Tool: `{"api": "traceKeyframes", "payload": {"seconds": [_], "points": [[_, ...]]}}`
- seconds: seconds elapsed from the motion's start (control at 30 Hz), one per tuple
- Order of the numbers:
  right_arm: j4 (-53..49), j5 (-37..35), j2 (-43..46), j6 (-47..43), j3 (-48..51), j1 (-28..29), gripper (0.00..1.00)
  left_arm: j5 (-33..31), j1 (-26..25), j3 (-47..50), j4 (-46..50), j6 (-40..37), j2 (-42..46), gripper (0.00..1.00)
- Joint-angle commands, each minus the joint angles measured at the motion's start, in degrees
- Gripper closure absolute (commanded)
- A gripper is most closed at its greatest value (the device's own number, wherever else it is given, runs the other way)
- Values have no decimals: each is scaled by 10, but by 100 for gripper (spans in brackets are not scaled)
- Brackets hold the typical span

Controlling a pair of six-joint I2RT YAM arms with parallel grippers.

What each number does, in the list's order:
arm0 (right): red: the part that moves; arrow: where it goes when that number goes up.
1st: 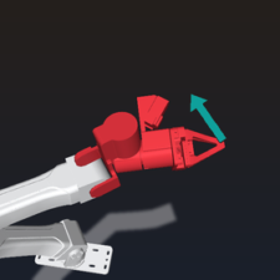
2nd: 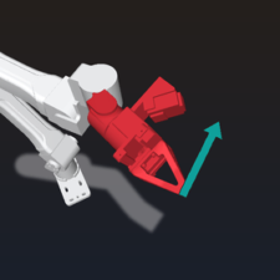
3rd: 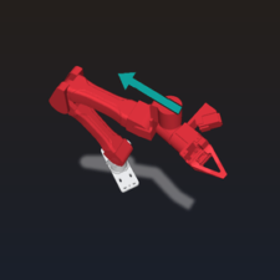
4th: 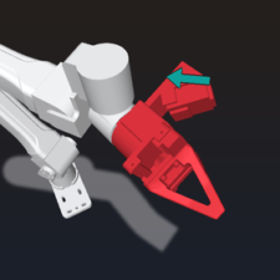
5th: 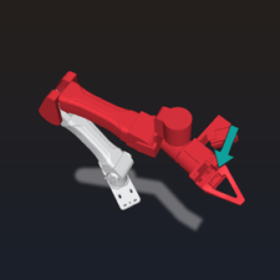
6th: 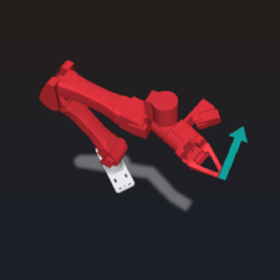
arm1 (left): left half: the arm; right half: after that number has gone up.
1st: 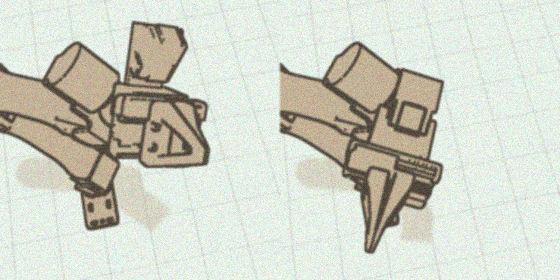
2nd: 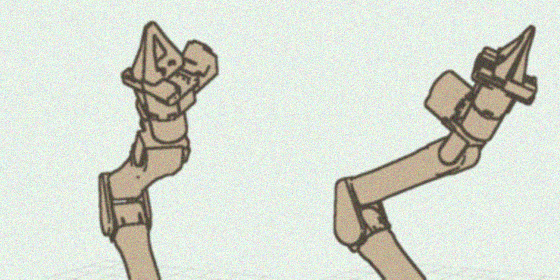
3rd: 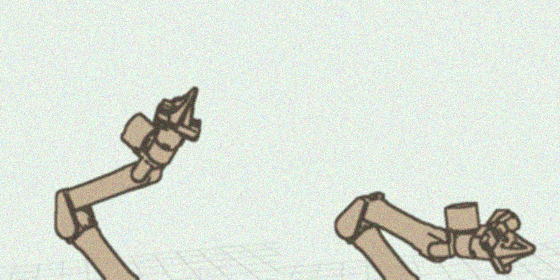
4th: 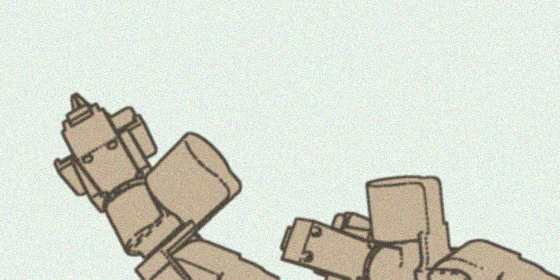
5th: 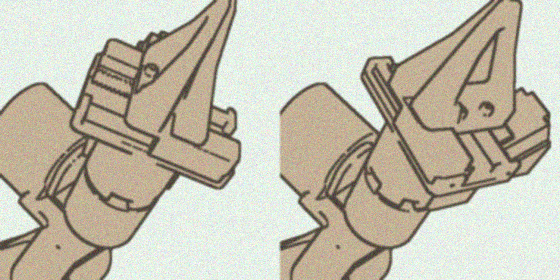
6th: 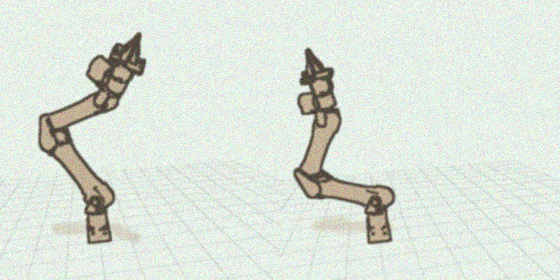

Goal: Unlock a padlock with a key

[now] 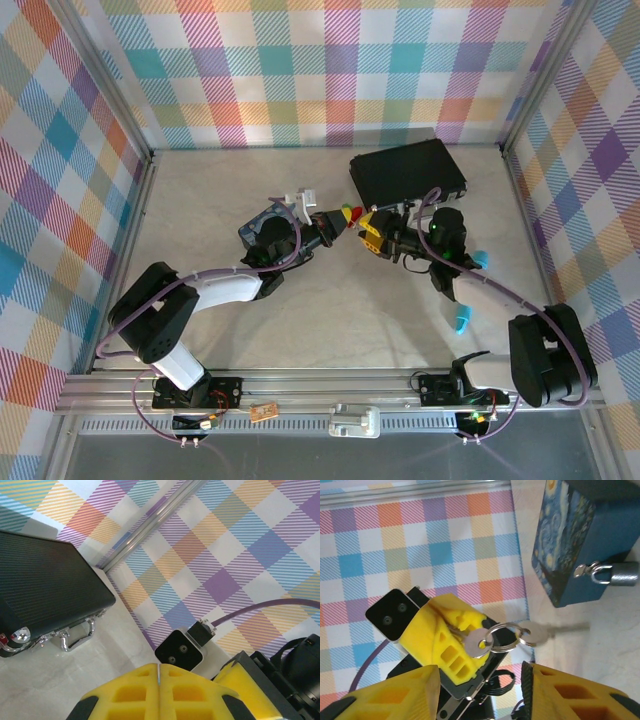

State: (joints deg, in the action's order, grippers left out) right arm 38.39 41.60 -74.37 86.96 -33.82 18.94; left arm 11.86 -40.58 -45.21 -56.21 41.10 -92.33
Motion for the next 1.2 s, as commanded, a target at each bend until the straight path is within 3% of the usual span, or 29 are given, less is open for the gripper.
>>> {"api": "traceKeyframes", "payload": {"seconds": [0.0, 0.43, 0.9, 1.07, 1.17], "points": [[82, -12, -24, 59, 6, 10, 55, -10, 4, 8, -54, 0, -10, 100], [142, -33, -65, 85, 8, 18, 69, -9, 2, 15, -66, 7, -11, 100], [161, -42, -94, 63, 8, 18, 100, -4, 1, 27, -87, 26, -11, 100], [138, -50, -88, 27, 8, 17, 100, -6, 1, 28, -90, 40, -13, 99], [125, -52, -82, 3, 4, 17, 100, -16, 2, 32, -91, 61, -10, 56]]}}
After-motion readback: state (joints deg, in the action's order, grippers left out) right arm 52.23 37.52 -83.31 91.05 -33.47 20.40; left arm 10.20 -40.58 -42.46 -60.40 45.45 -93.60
